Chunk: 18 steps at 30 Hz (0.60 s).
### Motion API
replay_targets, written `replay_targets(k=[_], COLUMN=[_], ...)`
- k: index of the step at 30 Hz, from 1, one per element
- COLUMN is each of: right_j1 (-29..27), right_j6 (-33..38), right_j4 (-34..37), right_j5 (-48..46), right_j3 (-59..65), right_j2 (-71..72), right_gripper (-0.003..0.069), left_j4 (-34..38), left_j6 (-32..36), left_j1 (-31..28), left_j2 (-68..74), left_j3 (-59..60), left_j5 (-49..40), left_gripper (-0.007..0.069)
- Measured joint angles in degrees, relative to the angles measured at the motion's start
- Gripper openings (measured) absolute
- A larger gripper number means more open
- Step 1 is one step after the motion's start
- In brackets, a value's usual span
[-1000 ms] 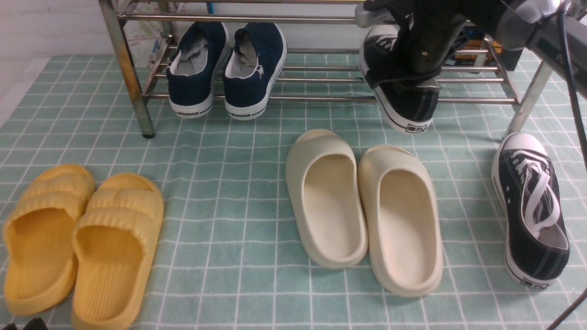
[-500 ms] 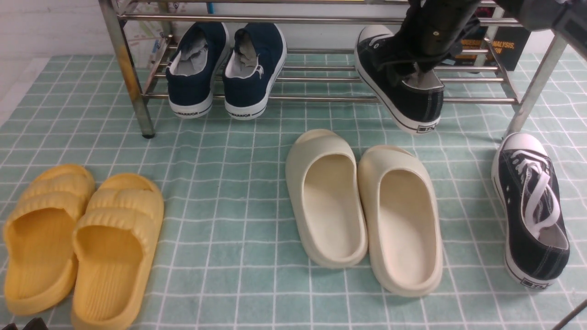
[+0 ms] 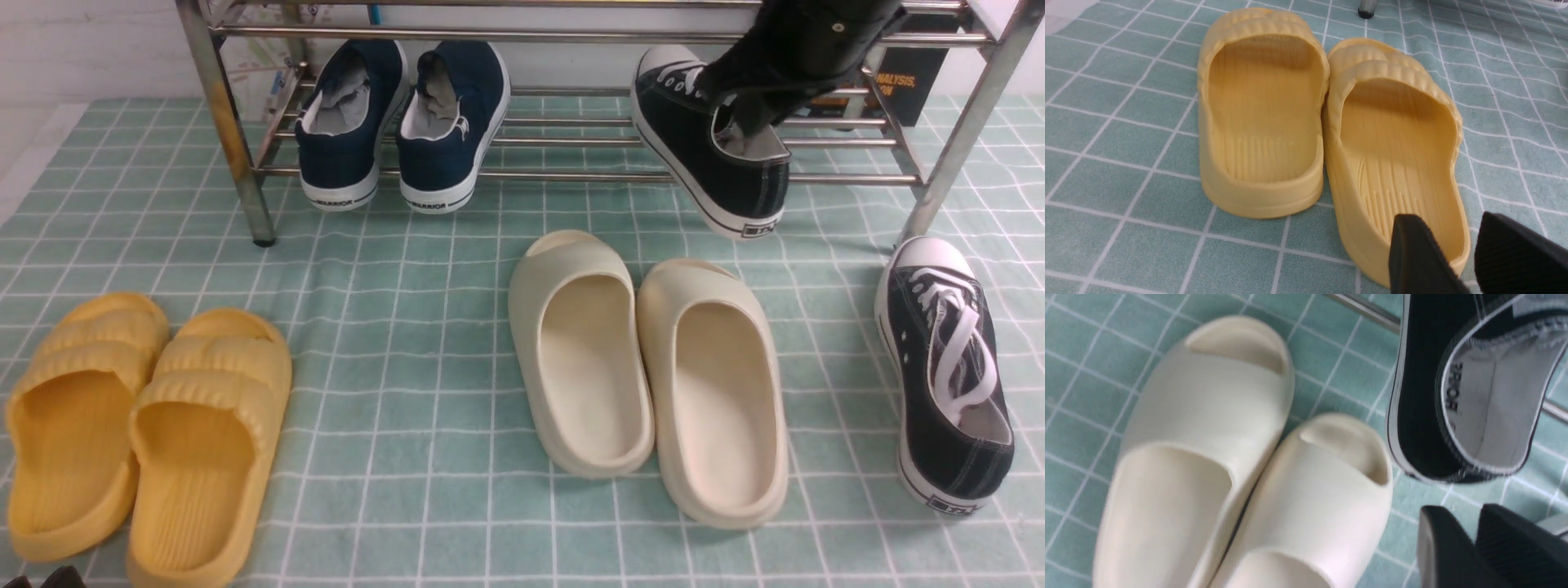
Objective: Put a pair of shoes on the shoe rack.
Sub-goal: Use the right arm to put a shoe into the shoe rack
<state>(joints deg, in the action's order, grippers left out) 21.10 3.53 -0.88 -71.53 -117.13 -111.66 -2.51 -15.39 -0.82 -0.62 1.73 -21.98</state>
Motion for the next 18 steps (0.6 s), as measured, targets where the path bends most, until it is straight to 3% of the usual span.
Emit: replay_targets(k=[2, 4, 9, 14, 18], right_j1=[0.0, 0.0, 0.0, 0.0, 0.0], right_j6=[0.0, -0.1, -5.3, -11.0, -12.0], right_j4=[-0.4, -1.3, -8.3, -15.1, -14.9], right_j5=[0.1, 0.9, 11.8, 18.5, 20.4], right_j3=[6.2, 12.0, 22.9, 23.2, 21.6], right_j2=[2.9, 4.3, 3.6, -1.4, -4.6], right_gripper=[0.0032, 0.0000, -0.0004, -0.0004, -0.0004], left_j4=[0.0, 0.0, 0.0, 0.0, 0.0], left_j6=[0.0, 0.0, 0.0, 0.0, 0.0], left_j1=[0.0, 0.0, 0.0, 0.0, 0.0], left_j2=[0.0, 0.0, 0.0, 0.0, 0.0], left_j3=[0.0, 0.0, 0.0, 0.0, 0.0], left_j5=[0.0, 0.0, 0.0, 0.0, 0.0], left_gripper=[0.0239, 0.0239, 0.0239, 0.0239, 0.0239])
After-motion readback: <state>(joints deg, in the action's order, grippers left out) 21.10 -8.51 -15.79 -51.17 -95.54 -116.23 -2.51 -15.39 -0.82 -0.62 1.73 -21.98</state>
